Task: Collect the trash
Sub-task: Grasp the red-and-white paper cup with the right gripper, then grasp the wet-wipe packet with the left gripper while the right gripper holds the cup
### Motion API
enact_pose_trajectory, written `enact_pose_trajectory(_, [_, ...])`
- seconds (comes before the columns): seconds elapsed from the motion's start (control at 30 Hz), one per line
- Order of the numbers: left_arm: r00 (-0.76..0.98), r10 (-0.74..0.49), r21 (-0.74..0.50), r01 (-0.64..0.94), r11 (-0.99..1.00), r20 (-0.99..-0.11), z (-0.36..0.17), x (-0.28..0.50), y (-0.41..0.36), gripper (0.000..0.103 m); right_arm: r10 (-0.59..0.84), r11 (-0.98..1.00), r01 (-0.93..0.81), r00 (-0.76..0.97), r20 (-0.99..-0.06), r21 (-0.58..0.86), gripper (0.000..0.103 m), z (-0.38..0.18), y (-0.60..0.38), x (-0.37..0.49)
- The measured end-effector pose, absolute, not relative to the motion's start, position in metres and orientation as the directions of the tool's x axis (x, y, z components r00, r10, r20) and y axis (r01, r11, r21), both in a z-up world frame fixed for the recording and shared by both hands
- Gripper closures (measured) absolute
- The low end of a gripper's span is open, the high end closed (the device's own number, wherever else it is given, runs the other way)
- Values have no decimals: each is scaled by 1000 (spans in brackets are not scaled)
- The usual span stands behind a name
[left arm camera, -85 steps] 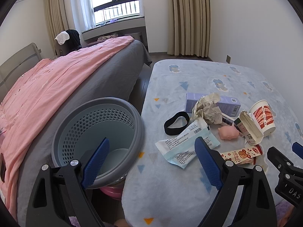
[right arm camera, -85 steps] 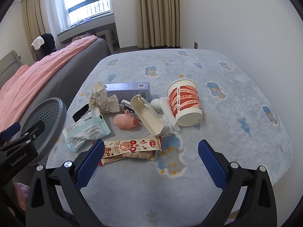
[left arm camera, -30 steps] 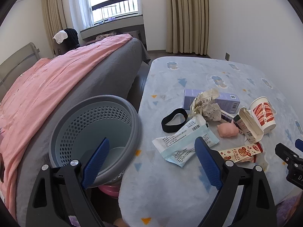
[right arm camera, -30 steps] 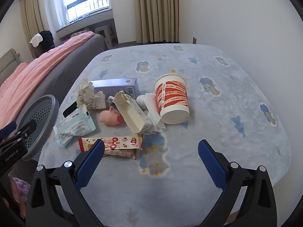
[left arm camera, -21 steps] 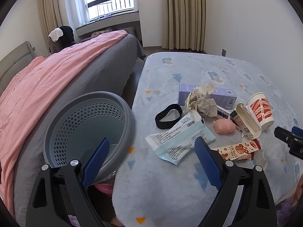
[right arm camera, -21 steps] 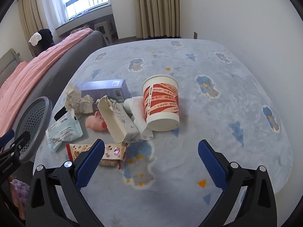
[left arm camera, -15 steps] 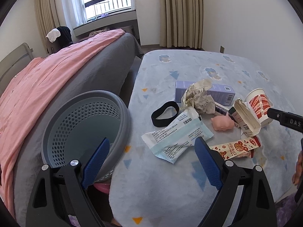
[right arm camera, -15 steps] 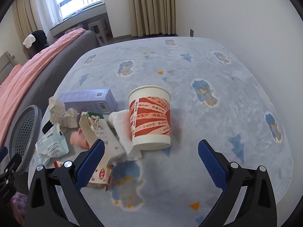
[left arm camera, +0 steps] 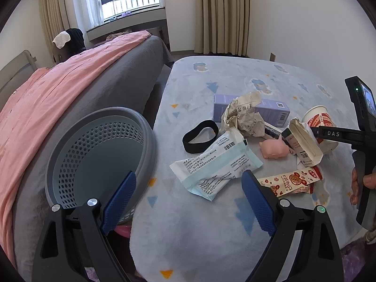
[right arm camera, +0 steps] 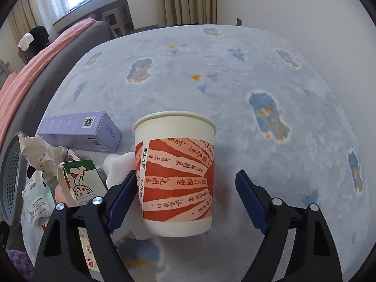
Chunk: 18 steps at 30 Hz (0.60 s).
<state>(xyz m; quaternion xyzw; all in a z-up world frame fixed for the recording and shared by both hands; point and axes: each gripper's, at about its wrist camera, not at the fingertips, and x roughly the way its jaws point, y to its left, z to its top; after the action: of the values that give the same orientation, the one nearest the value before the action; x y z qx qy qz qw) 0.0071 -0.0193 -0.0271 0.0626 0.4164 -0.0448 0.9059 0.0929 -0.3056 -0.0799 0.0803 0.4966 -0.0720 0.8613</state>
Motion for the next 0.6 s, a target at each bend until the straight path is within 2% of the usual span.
enact_pose_trajectory(0.07, [650, -31, 78, 138, 987, -759, -27, 7, -20, 16, -25, 980, 185, 496, -868, 78, 40, -80, -303, 95])
enact_pose_trajectory(0.1, [649, -32, 79, 142, 987, -760, -28, 8, -21, 16, -23, 981, 177, 496, -868, 76, 43, -79, -301, 94])
enact_pose_trajectory(0.6, [624, -46, 75, 166, 983, -780, -39, 6, -28, 16, -16, 965, 222, 589, -808, 142, 43, -42, -311, 45])
